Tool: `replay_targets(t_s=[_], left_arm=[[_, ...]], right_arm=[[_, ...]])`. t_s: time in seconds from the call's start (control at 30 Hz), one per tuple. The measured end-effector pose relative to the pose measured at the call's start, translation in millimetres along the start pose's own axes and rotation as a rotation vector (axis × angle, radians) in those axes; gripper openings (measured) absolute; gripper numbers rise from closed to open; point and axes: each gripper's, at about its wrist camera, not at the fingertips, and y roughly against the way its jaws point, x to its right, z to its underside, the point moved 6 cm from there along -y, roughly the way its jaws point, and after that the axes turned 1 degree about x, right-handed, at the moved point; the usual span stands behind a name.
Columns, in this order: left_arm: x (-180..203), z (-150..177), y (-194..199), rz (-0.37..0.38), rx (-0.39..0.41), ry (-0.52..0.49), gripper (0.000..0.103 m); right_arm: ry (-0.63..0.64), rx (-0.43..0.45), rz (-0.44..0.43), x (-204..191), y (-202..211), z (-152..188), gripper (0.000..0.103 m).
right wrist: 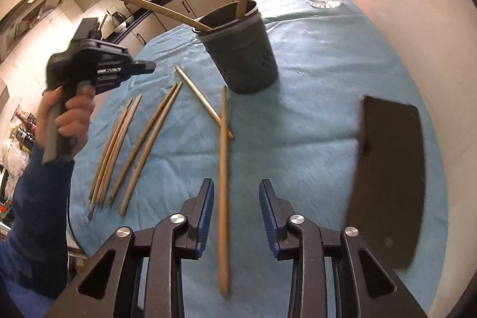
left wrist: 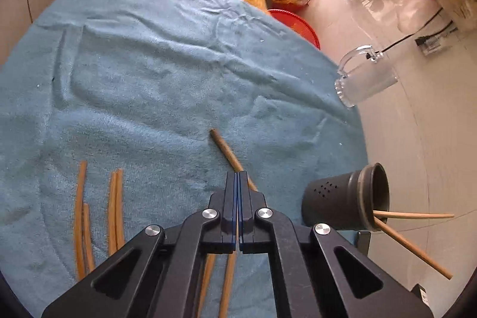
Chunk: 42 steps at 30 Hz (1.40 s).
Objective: Organize utensils
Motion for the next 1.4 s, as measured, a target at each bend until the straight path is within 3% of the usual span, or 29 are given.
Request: replay_targets(t_s=[0.07,0.17,0.23,0.3,0.33,0.37,0.4,0.5,0.7,0.8,0.87,0.9,0.97,1.03,1.17,1.23,1.3,1.37,1.4], left_arm=[[-6,0,-2,0.003,-0.014,0.009,0.001],[-5,6,-9,0.034,-0.047,-0.007,0.002],[0,13,-11,0.037,-0.059,-0.059,0.009],[8,18,-13,0.037,-0.061,-0.111,0.018],[14,22,-14,0.033,-0.064,-0.149,0.027],[19,25,-16,0.035,-0.069,-0.178,0.031],[27,30,-18,0.038,-0.078,-0.222,0.033],[44,41,-24,0.027,-0.101,-0.319,0.033],[78,66,-24,-0.054,-0.032,-0.62,0.033],[88,88,-14,-0.059,0.0,-0.838,0.033],[91,107,-6,-0.115,0.058,-1.025,0.035],[91,116,-5,-0.175,0.089,-1.15,0.042],[93,120,-9,-0.229,0.095,-1.242,0.05],[96,116,-16,-0.202,0.034,-1.252,0.052],[96,95,-28,-0.204,0.011,-1.219,0.053],[87,76,-34,-0.192,-0.027,-1.13,0.053],[71,56,-39,-0.118,-0.113,-0.924,0.053],[57,38,-42,-0.096,-0.14,-0.742,0.053],[46,26,-45,-0.063,-0.169,-0.576,0.053]], right_arm=[[0.019,-0.014,0.015,-7,-13,-6,0.047],[0.079,-0.058,0.049,-21,-39,-7,0.047],[0.104,-0.078,0.076,-26,-49,-5,0.047],[0.13,-0.089,0.122,-25,-57,-4,0.04],[0.144,-0.077,0.139,-25,-58,-5,0.028],[0.152,-0.078,0.158,-24,-59,-6,0.022],[0.15,-0.081,0.167,-22,-59,-6,0.009],[0.112,-0.092,0.136,-13,-55,-5,0.007],[0.048,-0.05,0.073,1,-27,12,0.007],[0.025,-0.027,0.051,10,-12,18,0.007],[0.006,-0.023,0.041,14,-7,21,0.007],[0.001,-0.021,0.037,17,-5,23,0.007],[-0.019,-0.019,0.036,23,-3,26,0.007],[-0.045,-0.017,0.018,27,-2,28,0.007],[-0.082,-0.002,-0.002,31,1,30,0.007],[-0.087,0.001,-0.011,30,3,31,0.007],[-0.084,0.003,-0.014,30,5,31,0.007],[-0.081,0.008,-0.018,30,8,29,0.007],[-0.077,0.012,-0.019,30,9,28,0.007]])
